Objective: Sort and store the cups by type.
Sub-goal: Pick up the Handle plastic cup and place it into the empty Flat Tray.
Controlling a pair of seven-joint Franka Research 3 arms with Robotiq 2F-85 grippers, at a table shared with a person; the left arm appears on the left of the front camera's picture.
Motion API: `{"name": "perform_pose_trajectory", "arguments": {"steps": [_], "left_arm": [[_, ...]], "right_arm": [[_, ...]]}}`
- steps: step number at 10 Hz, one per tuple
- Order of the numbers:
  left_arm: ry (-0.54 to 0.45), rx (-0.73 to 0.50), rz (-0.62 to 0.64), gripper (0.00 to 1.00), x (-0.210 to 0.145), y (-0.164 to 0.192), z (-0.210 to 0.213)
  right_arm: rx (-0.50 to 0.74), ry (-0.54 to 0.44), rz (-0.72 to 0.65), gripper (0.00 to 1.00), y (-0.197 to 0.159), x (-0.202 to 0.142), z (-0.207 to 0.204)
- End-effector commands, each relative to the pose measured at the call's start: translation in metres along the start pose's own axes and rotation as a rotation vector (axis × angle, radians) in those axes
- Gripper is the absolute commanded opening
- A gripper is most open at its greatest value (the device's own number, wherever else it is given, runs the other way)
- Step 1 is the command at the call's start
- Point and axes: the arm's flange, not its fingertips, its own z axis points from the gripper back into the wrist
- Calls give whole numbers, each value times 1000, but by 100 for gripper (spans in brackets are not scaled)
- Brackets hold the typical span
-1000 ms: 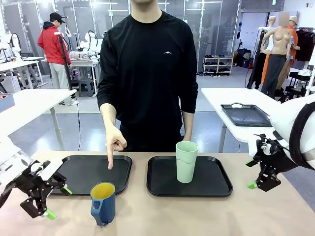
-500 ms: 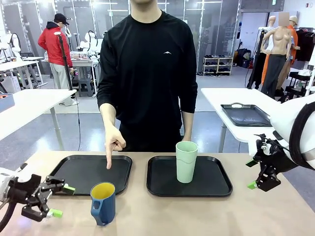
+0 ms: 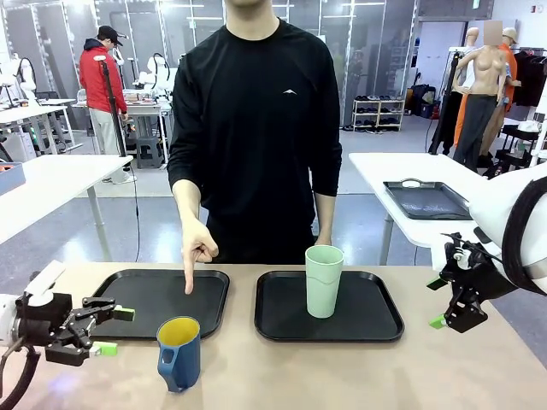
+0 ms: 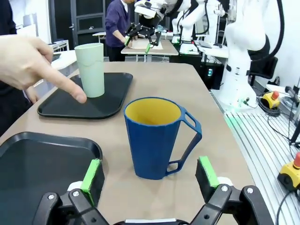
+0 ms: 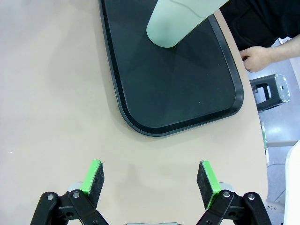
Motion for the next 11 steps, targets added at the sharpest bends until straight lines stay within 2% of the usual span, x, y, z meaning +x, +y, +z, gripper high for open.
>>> {"name": "perform_pose_trajectory", "arguments": {"steps": [1, 8, 11], "left_arm": [[8, -12, -18, 100, 7, -1, 1], [0, -2, -6, 100, 4, 1, -1], [41, -55, -79, 100, -2, 30, -22]], "right_arm": [[0, 8, -2, 100, 1, 0, 0], [0, 8, -2, 100, 1, 0, 0], [0, 8, -2, 100, 1, 0, 0]]}}
